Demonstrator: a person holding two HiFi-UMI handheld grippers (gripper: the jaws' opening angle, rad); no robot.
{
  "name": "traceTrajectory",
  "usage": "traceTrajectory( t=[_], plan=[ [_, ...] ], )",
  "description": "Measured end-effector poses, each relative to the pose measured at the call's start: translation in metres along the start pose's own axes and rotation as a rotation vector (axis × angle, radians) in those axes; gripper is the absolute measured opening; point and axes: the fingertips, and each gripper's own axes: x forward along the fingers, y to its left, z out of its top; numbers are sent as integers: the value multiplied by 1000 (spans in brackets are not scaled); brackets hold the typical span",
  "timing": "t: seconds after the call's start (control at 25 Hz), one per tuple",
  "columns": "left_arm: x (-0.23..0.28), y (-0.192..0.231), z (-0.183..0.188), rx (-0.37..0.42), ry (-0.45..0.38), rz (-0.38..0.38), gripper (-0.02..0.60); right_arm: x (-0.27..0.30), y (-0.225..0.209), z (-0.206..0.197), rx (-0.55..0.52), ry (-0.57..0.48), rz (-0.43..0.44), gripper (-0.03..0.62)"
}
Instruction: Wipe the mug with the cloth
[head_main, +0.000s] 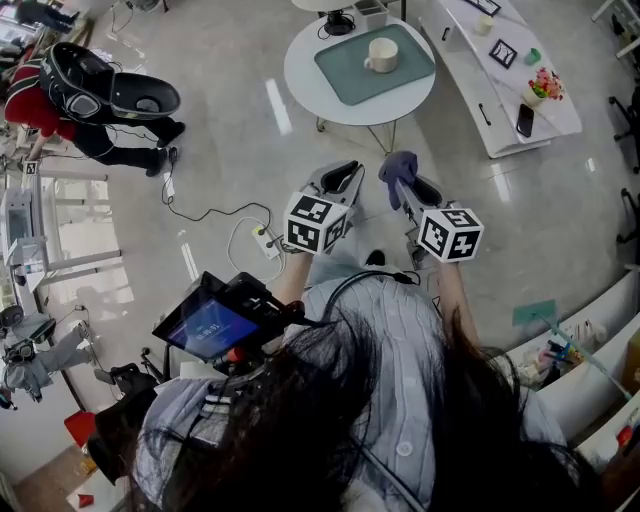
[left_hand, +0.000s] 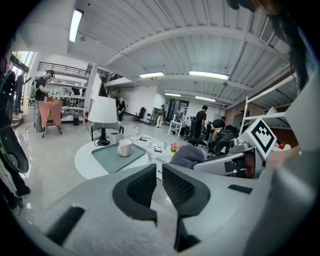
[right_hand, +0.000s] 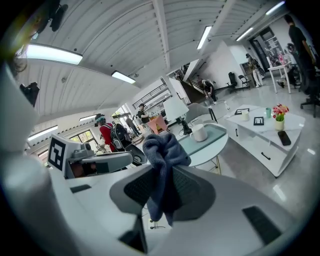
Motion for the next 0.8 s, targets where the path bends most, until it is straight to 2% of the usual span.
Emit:
traceTrajectory(
  t=[0.24, 0.48, 0.8],
  plan=[
    [26, 33, 10, 11, 19, -11, 21, 29, -14, 18, 12, -1, -20, 107],
    [58, 79, 29, 62, 64, -45, 26, 78, -26, 50, 21, 4, -47, 107],
    [89, 137, 54, 92, 83, -76, 32, 142, -38, 87, 12, 18, -76, 107]
  ],
)
